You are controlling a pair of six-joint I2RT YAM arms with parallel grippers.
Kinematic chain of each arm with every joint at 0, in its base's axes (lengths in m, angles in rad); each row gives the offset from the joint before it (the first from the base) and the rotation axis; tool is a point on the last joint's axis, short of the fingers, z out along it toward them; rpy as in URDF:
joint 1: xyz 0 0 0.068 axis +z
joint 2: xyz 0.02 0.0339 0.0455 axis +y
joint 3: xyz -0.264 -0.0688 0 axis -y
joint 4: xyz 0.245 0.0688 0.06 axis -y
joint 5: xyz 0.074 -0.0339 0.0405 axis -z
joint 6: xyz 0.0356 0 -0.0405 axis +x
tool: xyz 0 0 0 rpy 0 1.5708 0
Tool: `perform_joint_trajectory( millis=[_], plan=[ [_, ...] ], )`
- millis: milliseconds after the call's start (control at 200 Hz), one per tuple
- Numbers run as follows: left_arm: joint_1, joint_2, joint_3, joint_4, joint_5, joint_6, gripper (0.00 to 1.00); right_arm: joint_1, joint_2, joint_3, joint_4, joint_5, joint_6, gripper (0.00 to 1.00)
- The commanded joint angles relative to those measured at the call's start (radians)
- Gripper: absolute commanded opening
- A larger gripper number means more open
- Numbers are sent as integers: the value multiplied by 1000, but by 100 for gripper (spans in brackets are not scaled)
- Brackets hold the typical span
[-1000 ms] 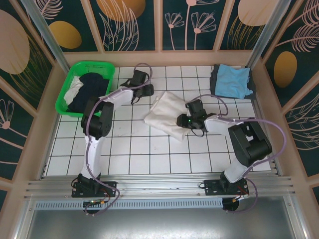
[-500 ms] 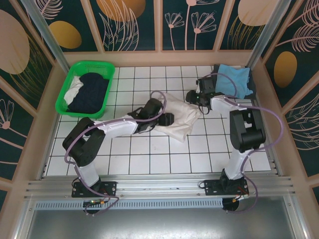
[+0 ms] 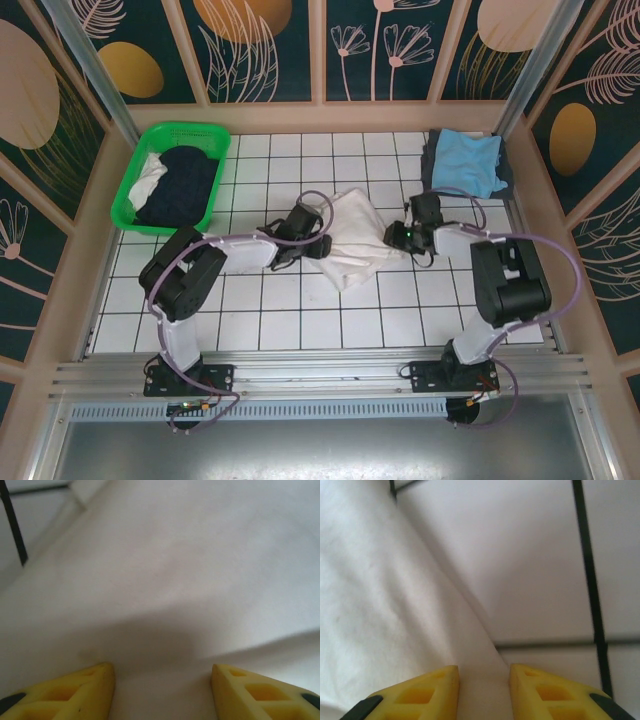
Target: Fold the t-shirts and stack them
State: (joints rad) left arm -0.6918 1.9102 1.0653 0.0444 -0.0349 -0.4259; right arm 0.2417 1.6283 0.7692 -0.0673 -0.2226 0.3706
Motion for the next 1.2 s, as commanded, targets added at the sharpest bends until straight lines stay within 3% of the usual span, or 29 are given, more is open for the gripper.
perform_joint_trajectory(
  millis=[0, 160, 245, 370, 415, 585, 706, 836, 951, 1136, 1196],
  plan=[
    [86, 74, 111, -88, -23, 133, 57, 71, -114, -122, -47, -23, 73, 33],
    [109, 132, 369, -198, 23, 185, 61, 134, -300, -152, -157, 50, 122, 34],
    [110, 97, 394, -187, 102, 147, 62, 134, -382, -129, -143, 85, 129, 41],
    [100, -19, 239, -108, 188, 40, 62, 134, -354, -69, -78, 70, 117, 44],
    [87, -67, 152, -60, 199, -1, 63, 133, -312, -44, -54, 53, 110, 48],
    [8, -176, -130, 49, 223, -124, 63, 134, -113, 75, -28, 28, 66, 49],
    [-6, -190, -261, 78, 208, -170, 54, 145, -15, 110, -58, 42, 47, 47],
    [-6, -233, -325, 66, 151, -183, 48, 140, 3, 40, -32, 69, 50, 43],
    [-6, -245, -335, 35, 125, -182, 48, 110, 32, -13, -22, 9, 57, 32],
    [-5, -257, -347, -1, 70, -171, 55, 61, -2, -67, -11, -40, 52, 32],
    [-6, -255, -333, -17, 60, -164, 60, 61, -33, -62, -18, -49, 48, 37]
  ],
)
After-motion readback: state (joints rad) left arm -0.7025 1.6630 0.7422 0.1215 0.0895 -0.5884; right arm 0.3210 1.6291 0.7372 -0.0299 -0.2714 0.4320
